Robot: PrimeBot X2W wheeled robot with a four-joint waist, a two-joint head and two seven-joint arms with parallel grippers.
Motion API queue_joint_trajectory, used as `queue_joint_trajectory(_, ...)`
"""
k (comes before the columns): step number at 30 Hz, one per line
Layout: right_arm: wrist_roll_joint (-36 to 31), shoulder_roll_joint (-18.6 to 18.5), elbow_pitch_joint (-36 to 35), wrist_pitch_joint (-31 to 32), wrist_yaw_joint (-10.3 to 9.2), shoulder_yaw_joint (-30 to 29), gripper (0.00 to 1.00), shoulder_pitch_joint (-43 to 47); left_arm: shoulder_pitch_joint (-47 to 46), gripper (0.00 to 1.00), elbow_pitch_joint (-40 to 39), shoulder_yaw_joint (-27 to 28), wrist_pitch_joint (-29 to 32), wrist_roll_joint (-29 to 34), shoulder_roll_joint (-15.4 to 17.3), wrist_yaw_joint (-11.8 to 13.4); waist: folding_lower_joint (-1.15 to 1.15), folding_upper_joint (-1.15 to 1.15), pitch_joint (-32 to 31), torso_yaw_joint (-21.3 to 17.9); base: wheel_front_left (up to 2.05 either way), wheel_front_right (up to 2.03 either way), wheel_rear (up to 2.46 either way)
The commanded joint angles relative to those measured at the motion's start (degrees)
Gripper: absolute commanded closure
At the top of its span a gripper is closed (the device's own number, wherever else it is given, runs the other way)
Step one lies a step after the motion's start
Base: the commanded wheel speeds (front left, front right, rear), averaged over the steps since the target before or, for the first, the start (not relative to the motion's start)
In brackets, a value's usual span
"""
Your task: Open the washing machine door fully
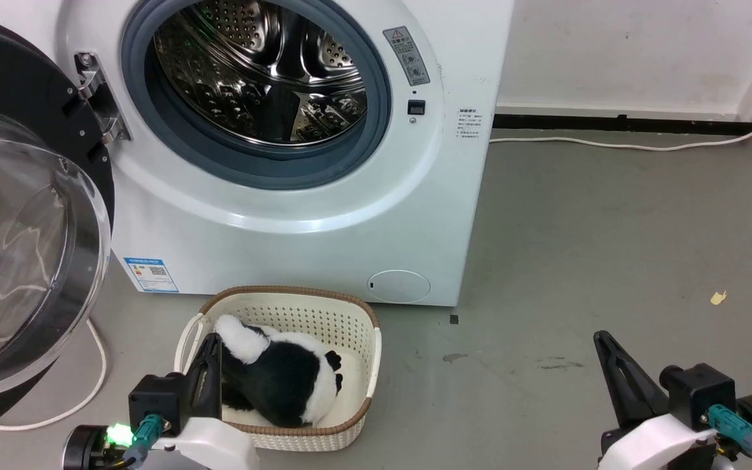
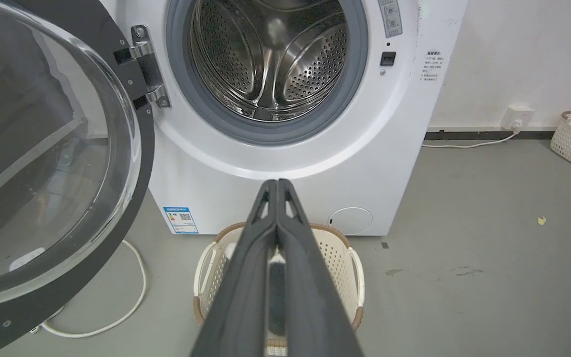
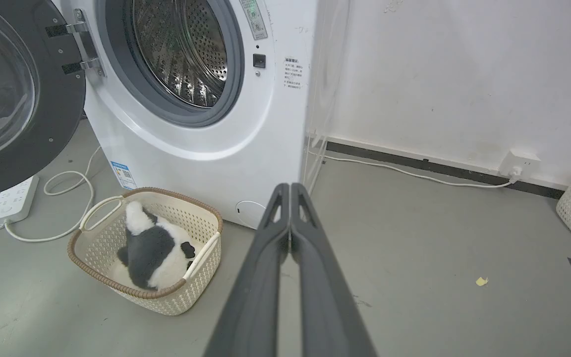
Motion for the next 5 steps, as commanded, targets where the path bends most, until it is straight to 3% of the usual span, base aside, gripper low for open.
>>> queue_joint_trajectory(1, -0.6, 0.3, -0.1, 0.3, 0.04, 0.0, 1.0, -1.2, -0.9, 1.0, -0.3, 0.4, 0.3, 0.6, 0.0, -0.2, 0.0, 0.0, 0.0, 0.0, 0.0, 0.0, 0.0)
queue_joint_trajectory(5, -0.8, 0.3, -0.1, 0.8, 0.04, 0.1, 1.0, -1.4, -1.1, 1.0, -0.5, 0.6, 0.8, 0.9, -0.1, -0.3, 0.0, 0.0, 0.0, -0.2, 0.0, 0.0, 0.0)
